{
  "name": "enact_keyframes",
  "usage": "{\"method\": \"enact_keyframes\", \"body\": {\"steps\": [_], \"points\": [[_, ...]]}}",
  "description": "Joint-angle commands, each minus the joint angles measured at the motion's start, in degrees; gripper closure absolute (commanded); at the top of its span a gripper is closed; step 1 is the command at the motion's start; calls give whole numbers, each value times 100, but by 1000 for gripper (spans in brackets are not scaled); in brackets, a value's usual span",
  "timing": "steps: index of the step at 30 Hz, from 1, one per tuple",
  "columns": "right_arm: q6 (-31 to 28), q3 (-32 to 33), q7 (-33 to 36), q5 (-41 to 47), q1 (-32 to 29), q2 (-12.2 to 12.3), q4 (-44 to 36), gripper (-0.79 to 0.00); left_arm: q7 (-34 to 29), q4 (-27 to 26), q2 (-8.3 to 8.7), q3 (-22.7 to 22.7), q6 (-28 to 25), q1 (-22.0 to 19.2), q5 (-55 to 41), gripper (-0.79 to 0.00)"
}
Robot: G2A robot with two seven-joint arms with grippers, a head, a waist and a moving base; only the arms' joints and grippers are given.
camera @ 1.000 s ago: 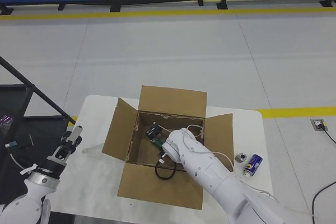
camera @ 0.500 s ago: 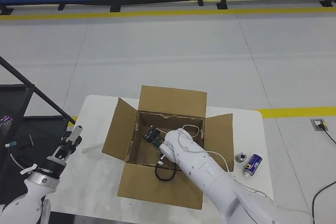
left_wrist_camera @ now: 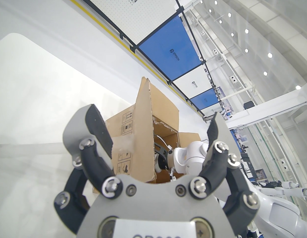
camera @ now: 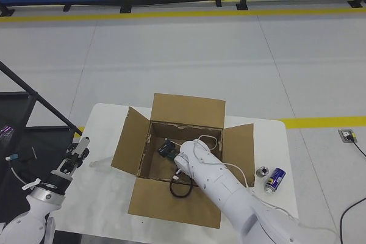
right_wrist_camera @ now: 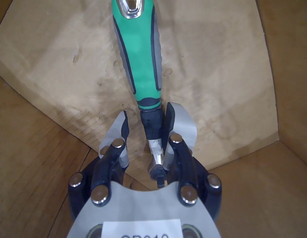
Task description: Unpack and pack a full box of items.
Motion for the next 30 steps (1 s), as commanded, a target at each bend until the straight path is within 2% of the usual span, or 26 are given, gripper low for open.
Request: {"method": "enact_keyframes", "body": {"steps": [1, 2, 4, 6, 8, 10, 24, 30], "points": [[-9, 9, -4, 4, 10, -22, 66, -237, 0, 0, 0, 0, 0, 0, 0, -785], [1, 14, 7, 5, 18, -33, 95, -231, 0, 0, 0, 0, 0, 0, 0, -785], [16, 22, 6, 0, 30, -55, 144, -135, 0, 0, 0, 0, 0, 0, 0, -785], [126, 37, 46, 3, 49, -72, 227, -74, 0, 0, 0, 0, 0, 0, 0, -785], [296, 15, 148, -58, 51, -107, 221, -74, 0, 0, 0, 0, 0, 0, 0, -785], [282, 16, 141, -75, 56, -125, 251, 0, 0, 0, 0, 0, 0, 0, 0, -785], [291, 198, -350, -10, 225, -105, 199, 0, 0, 0, 0, 0, 0, 0, 0, -785], [329, 249, -497, -125, 153, -12, -189, 0, 0, 0, 0, 0, 0, 0, 0, -785]]}}
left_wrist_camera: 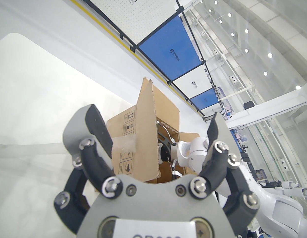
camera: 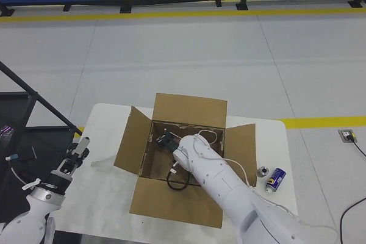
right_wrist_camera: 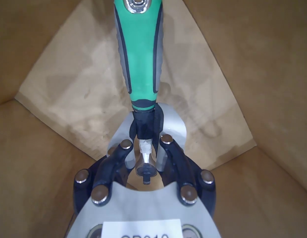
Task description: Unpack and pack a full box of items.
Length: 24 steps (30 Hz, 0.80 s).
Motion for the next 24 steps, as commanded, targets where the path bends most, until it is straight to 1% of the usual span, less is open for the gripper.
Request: {"method": "enact_keyframes", "body": {"steps": [1, 3, 6, 11, 12, 13, 14, 16, 17, 18, 19, 20, 21, 22, 23, 24], "points": [[90, 24, -31, -58, -43, 47, -191, 0, 0, 0, 0, 0, 0, 0, 0, -785], [208, 59, -38, -126, -110, 112, -423, 0, 0, 0, 0, 0, 0, 0, 0, -785], [534, 110, 90, -327, -255, 236, -967, 0, 0, 0, 0, 0, 0, 0, 0, -785], [1012, 321, 601, -855, -642, 575, -2322, 0, 0, 0, 0, 0, 0, 0, 0, -785], [1123, 402, 766, -1028, -769, 674, -2697, 0, 0, 0, 0, 0, 0, 0, 0, -785], [1289, 538, 984, -1293, -970, 814, -3268, 0, 0, 0, 0, 0, 0, 0, 0, -785], [1327, 613, 1079, -1436, -1089, 888, -3586, 0, 0, 0, 0, 0, 0, 0, 0, -785], [1539, 872, 1337, -2038, -1510, 1120, -4599, 0, 0, 0, 0, 0, 0, 0, 0, -785], [1602, 1000, 1447, -2364, -1788, 1233, -5138, 0, 0, 0, 0, 0, 0, 0, 0, -785], [1745, 1209, 1733, -2826, -2150, 1372, -5839, 0, 0, 0, 0, 0, 0, 0, 0, -785], [1791, 1299, 1849, -3052, -2335, 1432, -6221, 0, 0, 0, 0, 0, 0, 0, 0, -785], [1794, 1471, 2025, -3468, -2740, 1544, -6977, 0, 0, 0, 0, 0, 0, 0, 0, -785], [1817, 1580, 2088, -3664, -2942, 1596, -7358, 0, 0, 0, 0, 0, 0, 0, 0, -785], [1776, 1771, 2194, -3985, -3355, 1687, -8039, 0, 0, 0, 0, 0, 0, 0, 0, -785], [1765, 1875, 2216, -4128, -3560, 1728, -8391, 0, 0, 0, 0, 0, 0, 0, 0, -785], [1713, 2051, 2229, -4368, -3957, 1798, -8976, 0, 0, 0, 0, 0, 0, 0, 0, -785]]}}
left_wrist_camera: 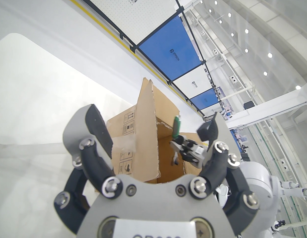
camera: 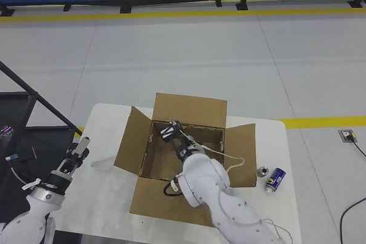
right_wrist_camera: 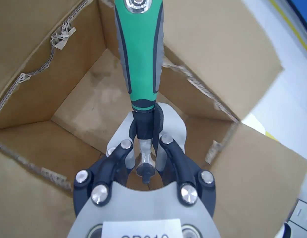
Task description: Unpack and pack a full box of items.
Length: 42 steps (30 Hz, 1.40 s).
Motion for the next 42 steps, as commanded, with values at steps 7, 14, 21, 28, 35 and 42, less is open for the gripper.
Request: {"method": "enact_keyframes", "body": {"steps": [7, 14, 21, 28, 35, 42], "points": [[245, 792, -167, -1285, -1970, 225, -2751, 0, 0, 0, 0, 0, 0, 0, 0, -785], [1167, 1562, -613, -1600, -3304, 272, -3615, 0, 0, 0, 0, 0, 0, 0, 0, -785], [988, 3019, -630, -167, -4029, 310, -3615, 0, 0, 0, 0, 0, 0, 0, 0, -785], [-204, 4237, -379, 1528, -4262, 391, -3011, 0, 0, 0, 0, 0, 0, 0, 0, -785], [-1728, 4672, 216, 2677, -3502, 531, -1459, 0, 0, 0, 0, 0, 0, 0, 0, -785], [-2137, 4449, 622, 2736, -2816, 624, -381, 0, 0, 0, 0, 0, 0, 0, 0, -785]]}}
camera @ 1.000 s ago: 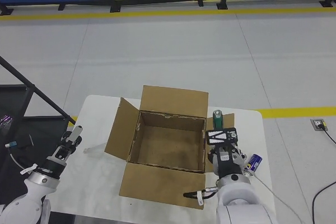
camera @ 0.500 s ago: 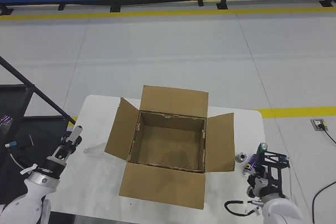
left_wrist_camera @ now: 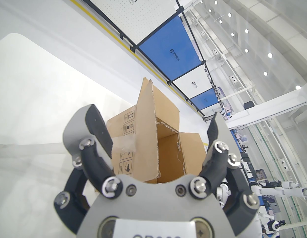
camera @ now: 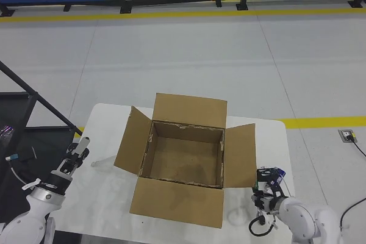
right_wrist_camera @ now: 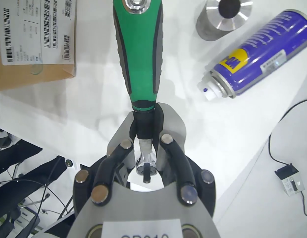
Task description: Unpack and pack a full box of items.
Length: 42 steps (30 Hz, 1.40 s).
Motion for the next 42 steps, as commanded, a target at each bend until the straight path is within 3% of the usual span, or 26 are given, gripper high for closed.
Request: {"method": "enact_keyframes", "body": {"steps": [1, 14, 16, 20, 27, 33, 34, 35, 39, 41, 42], "points": [[19, -19, 65, -29, 100, 19, 153, 0, 0, 0, 0, 0, 0, 0, 0, -785], [379, -265, 353, -220, 498, 124, 836, -9, 0, 0, 0, 0, 0, 0, 0, -785], [377, -279, 342, -205, 531, 137, 892, -163, 0, 0, 0, 0, 0, 0, 0, -785], [422, -323, 339, -205, 568, 170, 962, -265, 0, 0, 0, 0, 0, 0, 0, -785], [559, -375, 205, -209, 548, 214, 908, -292, 0, 0, 0, 0, 0, 0, 0, -785], [1054, -192, -58, -404, 18, 257, -287, -369, 0, 0, 0, 0, 0, 0, 0, -785], [1150, -131, -87, -412, -107, 263, -563, -465, 0, 0, 0, 0, 0, 0, 0, -785], [1252, -52, -156, -367, -221, 265, -892, -785, 0, 0, 0, 0, 0, 0, 0, -785], [1272, 234, -587, 129, -670, 274, -1910, -785, 0, 0, 0, 0, 0, 0, 0, -785], [753, 485, -1087, 884, -894, 290, -2311, -785, 0, 0, 0, 0, 0, 0, 0, -785], [765, 669, -1197, 1058, -969, 295, -2322, -785, 0, 0, 0, 0, 0, 0, 0, -785]]}}
